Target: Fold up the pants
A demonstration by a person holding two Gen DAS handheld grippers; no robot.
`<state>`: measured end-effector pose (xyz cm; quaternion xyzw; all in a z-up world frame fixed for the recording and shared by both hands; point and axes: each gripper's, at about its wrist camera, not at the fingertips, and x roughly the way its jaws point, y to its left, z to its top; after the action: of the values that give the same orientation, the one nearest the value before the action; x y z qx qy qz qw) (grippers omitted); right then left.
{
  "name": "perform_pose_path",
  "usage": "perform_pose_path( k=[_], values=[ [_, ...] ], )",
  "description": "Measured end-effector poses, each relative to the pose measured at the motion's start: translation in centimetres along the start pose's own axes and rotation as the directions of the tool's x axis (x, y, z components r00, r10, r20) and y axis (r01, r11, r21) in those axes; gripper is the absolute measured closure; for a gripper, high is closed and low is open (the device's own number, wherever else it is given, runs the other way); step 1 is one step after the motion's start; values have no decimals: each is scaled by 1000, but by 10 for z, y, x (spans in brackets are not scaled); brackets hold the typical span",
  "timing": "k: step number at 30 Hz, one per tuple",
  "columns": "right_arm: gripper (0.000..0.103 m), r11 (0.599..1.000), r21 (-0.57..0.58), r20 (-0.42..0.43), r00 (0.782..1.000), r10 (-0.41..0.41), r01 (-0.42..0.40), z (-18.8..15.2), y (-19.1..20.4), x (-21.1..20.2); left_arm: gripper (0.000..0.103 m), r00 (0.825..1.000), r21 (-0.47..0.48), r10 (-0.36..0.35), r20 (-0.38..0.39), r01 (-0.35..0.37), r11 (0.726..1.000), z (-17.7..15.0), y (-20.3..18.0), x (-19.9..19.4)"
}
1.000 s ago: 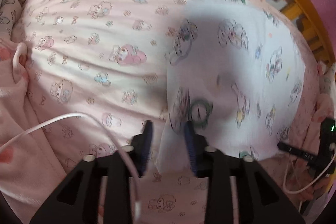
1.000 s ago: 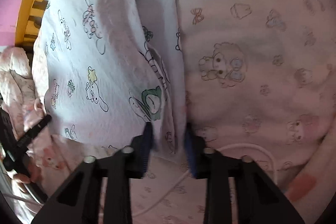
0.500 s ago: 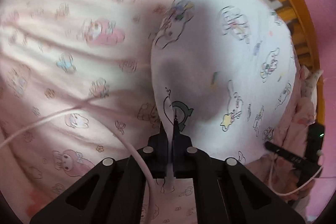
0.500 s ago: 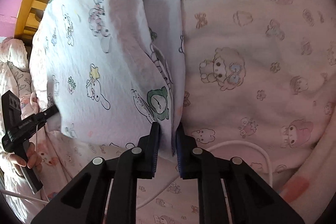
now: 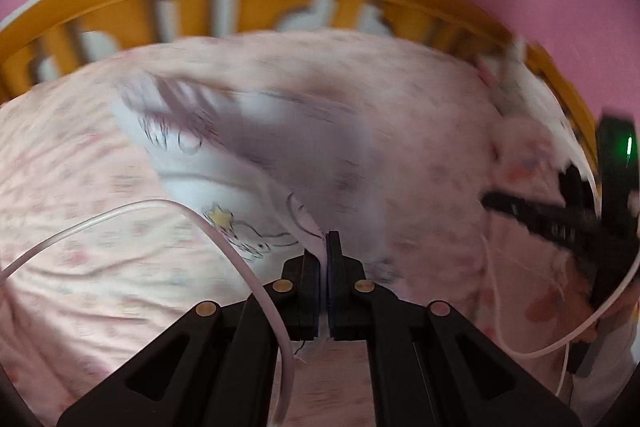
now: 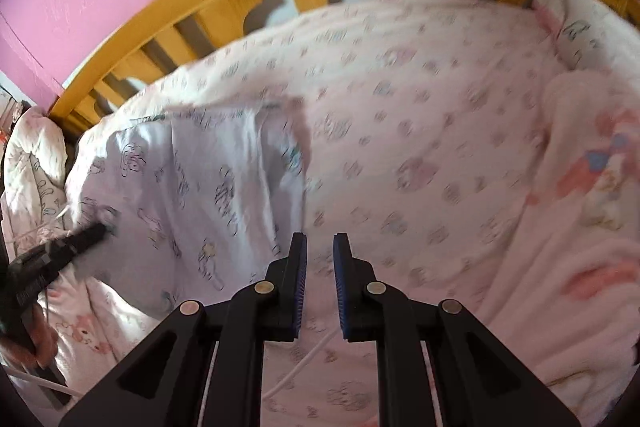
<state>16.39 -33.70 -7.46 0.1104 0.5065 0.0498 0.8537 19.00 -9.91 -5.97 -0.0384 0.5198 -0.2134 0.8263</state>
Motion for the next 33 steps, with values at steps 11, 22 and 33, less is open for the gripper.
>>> perform_pose_path(
  k=[11, 22, 33],
  values=[
    [89, 999, 44, 44, 999, -1, -1, 23, -48, -12, 101, 991, 164, -49, -125, 70, 984, -30, -87, 55],
    [38, 928, -189, -52, 947, 316, -320, 74, 29, 4, 101, 982, 168, -30, -186, 62, 984, -54, -79, 82],
    [102, 944, -283, -53, 985, 163, -171, 112, 95, 61, 101, 985, 173, -25, -171, 55, 983, -64, -75, 82]
  ],
)
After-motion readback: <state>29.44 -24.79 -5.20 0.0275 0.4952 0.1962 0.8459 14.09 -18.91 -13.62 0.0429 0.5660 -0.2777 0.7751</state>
